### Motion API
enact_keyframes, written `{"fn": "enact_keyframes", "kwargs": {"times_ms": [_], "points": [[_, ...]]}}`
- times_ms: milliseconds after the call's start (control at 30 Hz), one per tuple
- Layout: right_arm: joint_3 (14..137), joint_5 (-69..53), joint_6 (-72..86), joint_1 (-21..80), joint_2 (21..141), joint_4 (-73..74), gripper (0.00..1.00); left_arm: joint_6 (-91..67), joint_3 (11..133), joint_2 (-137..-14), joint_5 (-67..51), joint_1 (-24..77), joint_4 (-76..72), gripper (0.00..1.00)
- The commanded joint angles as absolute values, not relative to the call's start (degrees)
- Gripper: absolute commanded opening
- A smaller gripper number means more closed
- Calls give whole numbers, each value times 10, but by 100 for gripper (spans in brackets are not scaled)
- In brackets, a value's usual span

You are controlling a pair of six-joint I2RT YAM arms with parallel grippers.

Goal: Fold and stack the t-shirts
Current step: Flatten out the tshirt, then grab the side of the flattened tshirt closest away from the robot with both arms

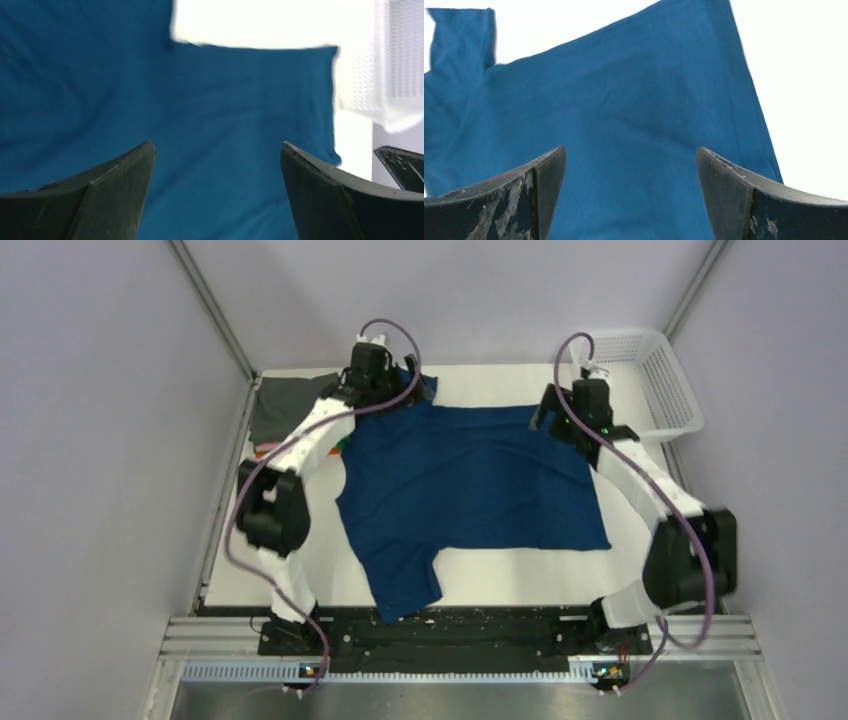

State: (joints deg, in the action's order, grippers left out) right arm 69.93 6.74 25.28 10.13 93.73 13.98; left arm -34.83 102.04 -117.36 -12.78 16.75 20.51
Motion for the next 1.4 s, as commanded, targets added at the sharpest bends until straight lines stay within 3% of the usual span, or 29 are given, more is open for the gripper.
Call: {"fn": "enact_keyframes", "kwargs": {"times_ms": [0,200,367,633,833,1133,1233,1267,1300,1333,1367], "points": [[534,96,280,119,725,186,99,-322,827,-911,52,275,227,99],[372,89,303,120,538,224,99,-437,556,-721,136,393,300,97],[343,111,306,121,486,255,99,-552,455,-676,105,509,427,92],[349,102,305,121,509,258,99,-694,396,-644,82,641,530,89],[346,116,306,121,509,260,99,-689,360,-658,36,650,485,73],[337,136,313,121,504,261,99,-675,346,-719,5,657,430,63],[333,141,318,121,501,263,99,-673,353,-740,16,657,431,49],[333,145,322,121,499,264,99,-674,355,-744,19,657,436,40],[332,156,333,120,494,269,99,-675,356,-745,22,657,440,30],[330,166,345,120,489,278,99,-678,356,-743,24,657,445,11],[327,173,359,121,482,288,99,-681,356,-738,28,657,454,0]]}}
